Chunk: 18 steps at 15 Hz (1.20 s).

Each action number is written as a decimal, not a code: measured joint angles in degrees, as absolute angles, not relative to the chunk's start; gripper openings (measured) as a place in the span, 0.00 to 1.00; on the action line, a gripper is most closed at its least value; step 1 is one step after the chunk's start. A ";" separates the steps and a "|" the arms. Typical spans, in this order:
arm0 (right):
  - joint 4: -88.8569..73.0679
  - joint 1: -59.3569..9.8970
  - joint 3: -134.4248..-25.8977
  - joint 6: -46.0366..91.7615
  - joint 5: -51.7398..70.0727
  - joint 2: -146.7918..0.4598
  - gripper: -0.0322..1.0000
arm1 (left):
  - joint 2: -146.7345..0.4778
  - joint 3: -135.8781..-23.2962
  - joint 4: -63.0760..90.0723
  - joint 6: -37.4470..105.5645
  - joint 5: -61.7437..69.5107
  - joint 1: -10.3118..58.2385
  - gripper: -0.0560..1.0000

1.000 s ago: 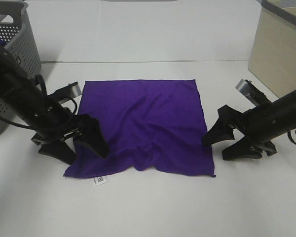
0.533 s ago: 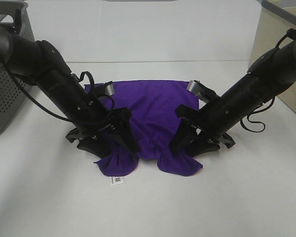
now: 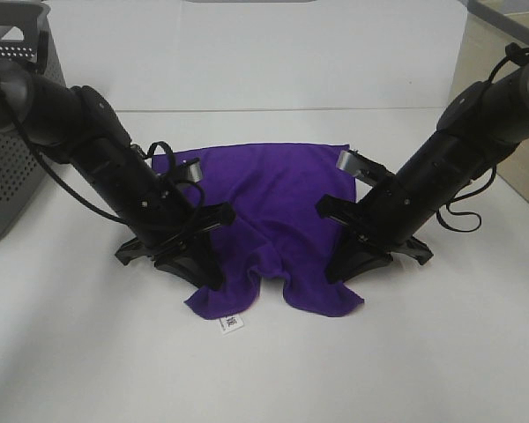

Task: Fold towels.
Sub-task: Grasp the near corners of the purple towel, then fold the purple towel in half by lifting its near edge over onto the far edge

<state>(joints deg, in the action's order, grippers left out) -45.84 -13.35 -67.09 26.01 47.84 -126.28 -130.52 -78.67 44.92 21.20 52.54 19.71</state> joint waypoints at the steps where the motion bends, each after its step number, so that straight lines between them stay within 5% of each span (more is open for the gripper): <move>1: -45.84 -13.35 -67.09 26.01 47.90 -126.28 0.06 | -130.52 -78.61 44.86 21.77 52.48 19.71 0.06; 13: -35.24 -13.35 -66.58 25.55 44.92 -115.28 0.06 | -116.02 -77.75 33.23 23.61 49.45 19.65 0.06; 18: -30.60 -13.35 -84.74 23.26 45.09 -116.43 0.06 | -114.48 -85.14 32.26 23.38 42.34 17.07 0.06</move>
